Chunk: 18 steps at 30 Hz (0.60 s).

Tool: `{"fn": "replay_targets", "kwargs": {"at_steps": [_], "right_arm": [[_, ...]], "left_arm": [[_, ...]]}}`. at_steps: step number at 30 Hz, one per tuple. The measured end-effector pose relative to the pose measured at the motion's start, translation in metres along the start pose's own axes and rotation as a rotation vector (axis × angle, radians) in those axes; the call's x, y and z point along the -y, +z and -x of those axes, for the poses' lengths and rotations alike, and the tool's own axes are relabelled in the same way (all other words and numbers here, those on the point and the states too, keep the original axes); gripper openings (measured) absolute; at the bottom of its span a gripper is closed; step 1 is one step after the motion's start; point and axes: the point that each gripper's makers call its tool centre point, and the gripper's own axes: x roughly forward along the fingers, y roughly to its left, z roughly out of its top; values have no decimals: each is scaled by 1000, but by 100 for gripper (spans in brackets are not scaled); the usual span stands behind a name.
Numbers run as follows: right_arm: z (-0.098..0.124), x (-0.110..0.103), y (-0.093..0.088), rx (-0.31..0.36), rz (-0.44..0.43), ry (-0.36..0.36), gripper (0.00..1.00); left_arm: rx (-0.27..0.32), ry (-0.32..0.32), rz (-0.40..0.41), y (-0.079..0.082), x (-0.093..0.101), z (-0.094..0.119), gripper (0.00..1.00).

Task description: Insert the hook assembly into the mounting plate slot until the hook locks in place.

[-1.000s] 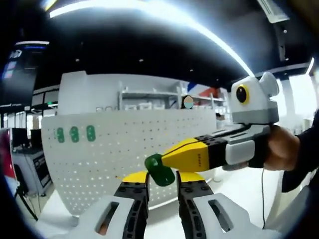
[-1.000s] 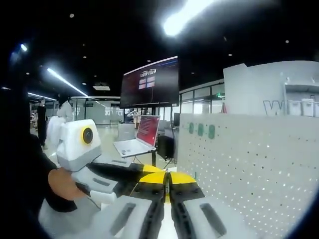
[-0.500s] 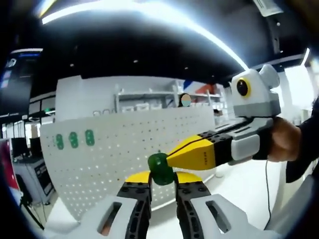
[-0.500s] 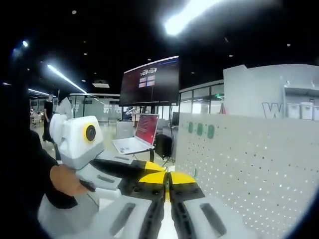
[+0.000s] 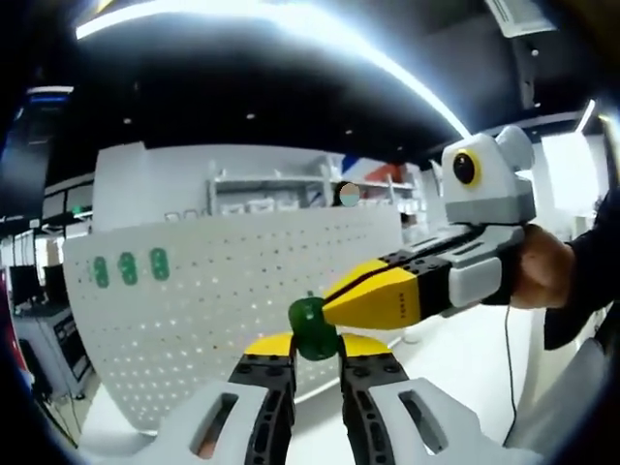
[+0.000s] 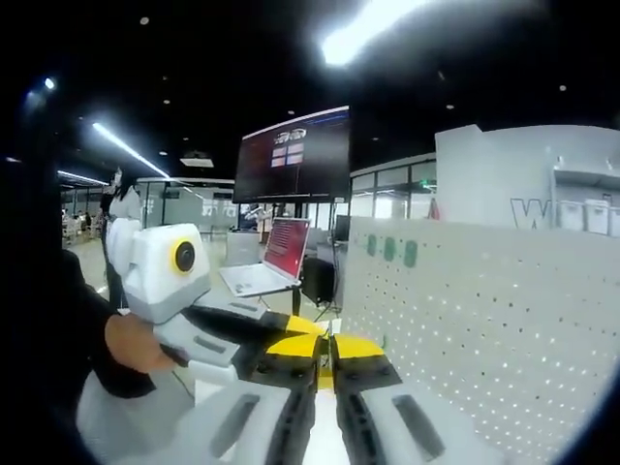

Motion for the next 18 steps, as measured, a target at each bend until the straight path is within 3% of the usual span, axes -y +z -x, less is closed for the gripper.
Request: {"fn": "replay_targets", "kwargs": {"at_steps": [12,18], "right_arm": [[7,-6,6,5,2,25,5],[18,-5,8,-3,4,39,6]], "left_arm": [[13,-88,43,-3,-3,13,16],[26,-183,42,-2,0,26,16]]}}
